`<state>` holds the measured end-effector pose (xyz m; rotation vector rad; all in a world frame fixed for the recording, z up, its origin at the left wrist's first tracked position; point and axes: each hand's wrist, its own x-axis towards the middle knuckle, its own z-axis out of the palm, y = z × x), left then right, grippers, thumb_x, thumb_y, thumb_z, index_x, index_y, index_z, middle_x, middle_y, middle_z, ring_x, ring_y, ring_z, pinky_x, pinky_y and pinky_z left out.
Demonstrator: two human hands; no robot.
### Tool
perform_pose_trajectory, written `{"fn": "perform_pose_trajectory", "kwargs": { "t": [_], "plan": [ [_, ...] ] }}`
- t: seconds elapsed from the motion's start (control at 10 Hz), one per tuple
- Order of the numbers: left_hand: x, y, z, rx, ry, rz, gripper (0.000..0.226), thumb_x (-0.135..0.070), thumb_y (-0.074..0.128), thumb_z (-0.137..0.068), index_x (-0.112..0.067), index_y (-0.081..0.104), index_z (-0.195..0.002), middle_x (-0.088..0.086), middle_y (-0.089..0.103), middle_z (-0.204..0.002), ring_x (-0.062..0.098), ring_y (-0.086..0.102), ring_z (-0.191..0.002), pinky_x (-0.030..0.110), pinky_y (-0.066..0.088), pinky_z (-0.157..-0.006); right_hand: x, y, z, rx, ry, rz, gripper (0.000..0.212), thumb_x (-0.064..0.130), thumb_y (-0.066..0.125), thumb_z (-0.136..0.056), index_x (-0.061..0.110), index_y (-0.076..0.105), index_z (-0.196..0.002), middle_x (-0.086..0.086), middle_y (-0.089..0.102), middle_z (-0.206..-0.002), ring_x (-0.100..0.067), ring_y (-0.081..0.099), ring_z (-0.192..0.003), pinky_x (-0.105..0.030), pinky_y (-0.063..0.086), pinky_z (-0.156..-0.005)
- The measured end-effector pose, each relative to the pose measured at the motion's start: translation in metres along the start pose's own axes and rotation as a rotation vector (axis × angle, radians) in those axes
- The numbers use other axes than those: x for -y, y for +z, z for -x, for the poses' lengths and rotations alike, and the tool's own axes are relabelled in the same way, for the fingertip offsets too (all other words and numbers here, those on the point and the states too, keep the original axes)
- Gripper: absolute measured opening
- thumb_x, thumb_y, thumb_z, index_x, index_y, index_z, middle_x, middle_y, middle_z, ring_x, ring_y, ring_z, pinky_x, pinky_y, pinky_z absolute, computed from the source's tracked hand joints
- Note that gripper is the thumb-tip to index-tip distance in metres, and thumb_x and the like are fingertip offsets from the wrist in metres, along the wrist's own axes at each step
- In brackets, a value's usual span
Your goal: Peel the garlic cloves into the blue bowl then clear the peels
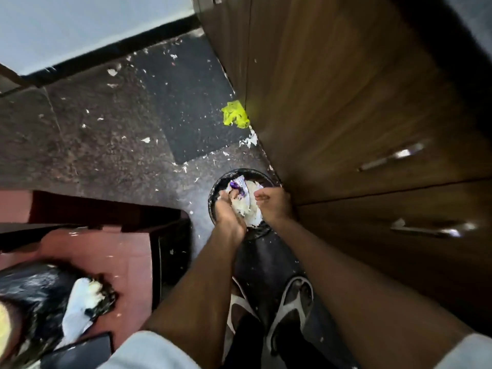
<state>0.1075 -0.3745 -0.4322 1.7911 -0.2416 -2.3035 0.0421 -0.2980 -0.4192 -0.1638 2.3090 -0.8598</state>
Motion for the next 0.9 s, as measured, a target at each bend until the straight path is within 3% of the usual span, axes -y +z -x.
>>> {"fn": "perform_pose_trajectory", "kwargs": {
  "t": [0.1, 0.2, 0.3, 0.4, 0.5, 0.6, 0.7, 0.8, 0.9],
  "plan": [
    [0.007, -0.008, -0.048, -0.025, -0.052, -0.163, 0.05, -0.042, 0.029, -0.106, -0.014, 0.071, -0.106, 0.019, 0.075, -0.113, 0.037, 0.072, -0.101, 0.044, 0.057, -0.095, -0.018, 0.025, -0.028, -0.073, 0.042, 0.065, 0.013, -0.005, 0.069, -0.079, 0.001, 0.077, -0.071, -0.019, 0.074, -0.074, -0.033, 0.074, -0.073, -0.048, 0.061, -0.066],
    [0.008, -0.027, -0.083, -0.14, 0.043, -0.363, 0.037, -0.017, 0.039, -0.105, -0.011, 0.074, -0.096, 0.013, 0.077, -0.097, 0.03, 0.072, -0.087, 0.044, 0.06, -0.087, -0.031, 0.04, -0.048, -0.082, 0.08, 0.137, 0.009, 0.006, 0.082, -0.077, 0.014, 0.081, -0.075, -0.005, 0.078, -0.078, -0.021, 0.074, -0.075, -0.032, 0.061, -0.07],
    [0.004, -0.049, -0.116, -0.221, 0.27, -0.715, 0.044, 0.013, 0.035, -0.099, -0.014, 0.067, -0.084, 0.004, 0.066, -0.078, 0.012, 0.06, -0.067, 0.025, 0.055, -0.06, -0.039, 0.052, -0.06, -0.123, 0.083, 0.127, 0.016, 0.012, 0.085, -0.075, 0.019, 0.076, -0.066, -0.002, 0.075, -0.069, -0.021, 0.072, -0.066, -0.04, 0.062, -0.064],
    [-0.002, -0.053, -0.105, -0.244, 0.502, -1.109, 0.036, -0.001, 0.063, -0.097, -0.02, 0.071, -0.068, -0.008, 0.067, -0.063, 0.012, 0.066, -0.058, 0.024, 0.052, -0.055, -0.037, 0.055, -0.062, -0.147, 0.06, 0.231, 0.015, 0.014, 0.082, -0.08, 0.012, 0.074, -0.067, -0.006, 0.074, -0.071, -0.022, 0.07, -0.07, -0.034, 0.057, -0.064],
    [-0.005, -0.051, -0.086, -0.275, 0.668, -1.359, 0.012, -0.015, 0.08, -0.089, -0.025, 0.079, -0.082, -0.008, 0.076, -0.082, 0.011, 0.068, -0.071, 0.023, 0.052, -0.062, -0.036, 0.052, -0.058, -0.086, 0.034, 0.295, 0.014, 0.005, 0.076, -0.082, 0.018, 0.082, -0.084, -0.007, 0.078, -0.094, -0.027, 0.072, -0.091, -0.032, 0.057, -0.075],
    [-0.011, -0.048, -0.067, -0.246, 0.703, -1.496, 0.007, -0.028, 0.084, -0.087, -0.028, 0.078, -0.083, -0.005, 0.077, -0.083, 0.018, 0.071, -0.073, 0.029, 0.058, -0.068, -0.031, 0.045, -0.047, -0.112, 0.05, 0.38, 0.019, 0.027, 0.082, -0.081, 0.016, 0.072, -0.069, -0.01, 0.074, -0.084, -0.032, 0.071, -0.084, -0.032, 0.051, -0.065],
    [-0.016, -0.04, -0.035, -0.253, 0.708, -1.577, 0.012, -0.017, 0.073, -0.093, -0.027, 0.078, -0.089, -0.001, 0.075, -0.086, 0.021, 0.069, -0.076, 0.031, 0.055, -0.068, -0.021, 0.029, -0.034, -0.056, 0.043, 0.377, 0.012, 0.008, 0.071, -0.083, 0.016, 0.08, -0.082, -0.009, 0.076, -0.092, -0.029, 0.071, -0.09, -0.029, 0.05, -0.067],
    [-0.026, -0.028, 0.004, -0.275, 0.717, -1.632, 0.016, -0.03, 0.068, -0.098, -0.017, 0.078, -0.096, 0.011, 0.076, -0.093, 0.029, 0.069, -0.083, 0.032, 0.05, -0.07, -0.002, 0.007, -0.011, -0.09, 0.061, 0.342, 0.03, 0.035, 0.077, -0.087, 0.009, 0.071, -0.072, -0.01, 0.072, -0.08, -0.029, 0.067, -0.082, -0.027, 0.04, -0.061],
    [-0.039, -0.016, 0.05, -0.189, 0.712, -1.708, 0.019, -0.03, 0.066, -0.1, -0.016, 0.076, -0.107, 0.015, 0.076, -0.101, 0.035, 0.071, -0.096, 0.035, 0.05, -0.075, 0.026, -0.02, 0.018, -0.102, 0.046, 0.366, 0.042, 0.05, 0.073, -0.085, 0.011, 0.067, -0.07, -0.01, 0.072, -0.085, -0.032, 0.068, -0.087, -0.031, 0.046, -0.07]
  ]
}}
